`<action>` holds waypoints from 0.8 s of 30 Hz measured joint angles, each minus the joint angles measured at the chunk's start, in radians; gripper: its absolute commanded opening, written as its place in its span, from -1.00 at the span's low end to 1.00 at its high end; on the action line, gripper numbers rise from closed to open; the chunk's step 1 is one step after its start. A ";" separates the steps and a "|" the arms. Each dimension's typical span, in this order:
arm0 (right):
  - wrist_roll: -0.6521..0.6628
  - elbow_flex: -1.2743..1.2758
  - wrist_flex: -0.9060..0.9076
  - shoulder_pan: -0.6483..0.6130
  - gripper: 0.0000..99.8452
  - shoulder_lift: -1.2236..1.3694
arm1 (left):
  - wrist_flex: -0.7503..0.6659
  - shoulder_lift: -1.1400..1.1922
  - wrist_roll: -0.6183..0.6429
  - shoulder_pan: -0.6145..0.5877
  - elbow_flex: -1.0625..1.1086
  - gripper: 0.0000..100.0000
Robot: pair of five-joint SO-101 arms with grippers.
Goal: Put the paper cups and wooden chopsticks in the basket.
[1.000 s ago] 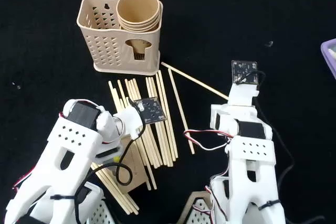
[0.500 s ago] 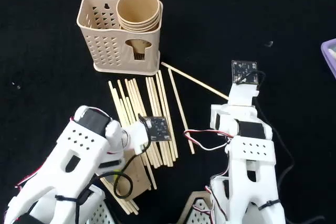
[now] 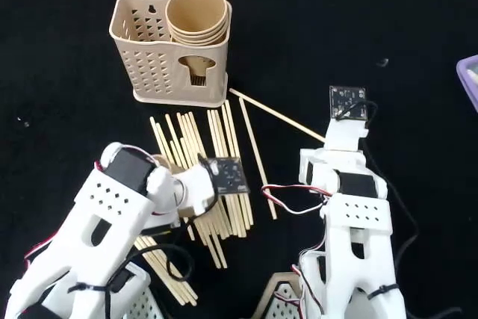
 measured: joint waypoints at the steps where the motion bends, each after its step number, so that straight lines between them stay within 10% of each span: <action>1: 0.000 0.000 0.000 0.000 -0.54 0.000 | 0.002 0.000 0.011 0.003 -0.012 -0.94; 10: 0.000 0.000 0.000 0.000 -0.54 0.000 | 0.003 0.002 0.135 -0.117 -0.034 -0.94; 24: 0.000 0.008 0.000 0.000 -0.54 0.000 | 0.003 0.305 -0.069 -0.353 -0.086 -0.67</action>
